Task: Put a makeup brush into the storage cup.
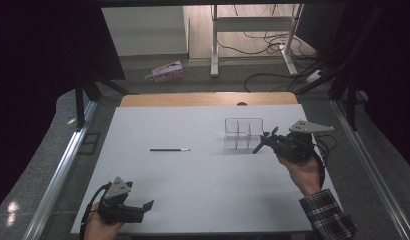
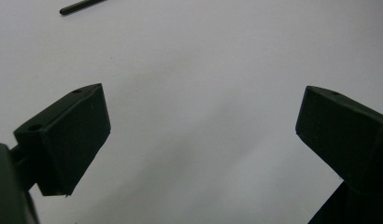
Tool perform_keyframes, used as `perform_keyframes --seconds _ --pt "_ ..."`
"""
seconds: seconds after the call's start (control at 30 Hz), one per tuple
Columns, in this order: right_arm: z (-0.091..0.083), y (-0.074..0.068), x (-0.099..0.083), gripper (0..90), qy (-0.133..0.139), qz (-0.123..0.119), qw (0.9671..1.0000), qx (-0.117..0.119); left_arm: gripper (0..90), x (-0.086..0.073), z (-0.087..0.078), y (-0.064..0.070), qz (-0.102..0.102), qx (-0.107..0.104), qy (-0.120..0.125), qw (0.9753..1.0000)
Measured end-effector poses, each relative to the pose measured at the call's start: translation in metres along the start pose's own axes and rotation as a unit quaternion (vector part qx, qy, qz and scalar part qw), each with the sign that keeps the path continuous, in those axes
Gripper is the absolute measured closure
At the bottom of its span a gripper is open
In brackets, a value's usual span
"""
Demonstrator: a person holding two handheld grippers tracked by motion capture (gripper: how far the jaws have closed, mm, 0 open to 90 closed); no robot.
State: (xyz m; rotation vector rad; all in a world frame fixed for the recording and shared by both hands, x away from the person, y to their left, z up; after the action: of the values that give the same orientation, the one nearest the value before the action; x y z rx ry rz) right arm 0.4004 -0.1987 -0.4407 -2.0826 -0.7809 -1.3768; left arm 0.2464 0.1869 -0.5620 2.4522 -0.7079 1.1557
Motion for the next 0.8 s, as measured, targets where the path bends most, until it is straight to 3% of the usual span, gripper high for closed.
perform_keyframes --seconds 0.8 --pt "0.019 0.027 0.029 75.5 0.020 0.009 0.9994 -0.028 2.2 0.000 0.002 -0.001 0.010 0.014 -0.004 0.9999"
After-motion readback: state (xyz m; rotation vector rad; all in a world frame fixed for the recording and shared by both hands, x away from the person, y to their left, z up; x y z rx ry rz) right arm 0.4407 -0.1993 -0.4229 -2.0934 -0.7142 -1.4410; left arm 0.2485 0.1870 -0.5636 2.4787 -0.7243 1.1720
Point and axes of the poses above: each handheld gripper's, and its own axes: z roughly forward along the jaws, x roughly out of its top, y roughly to its right, the point moved 9 cm from there along z, roughly forward along the jaws, and after that the axes turned 6 degrees about y, right-handed, at the moved point
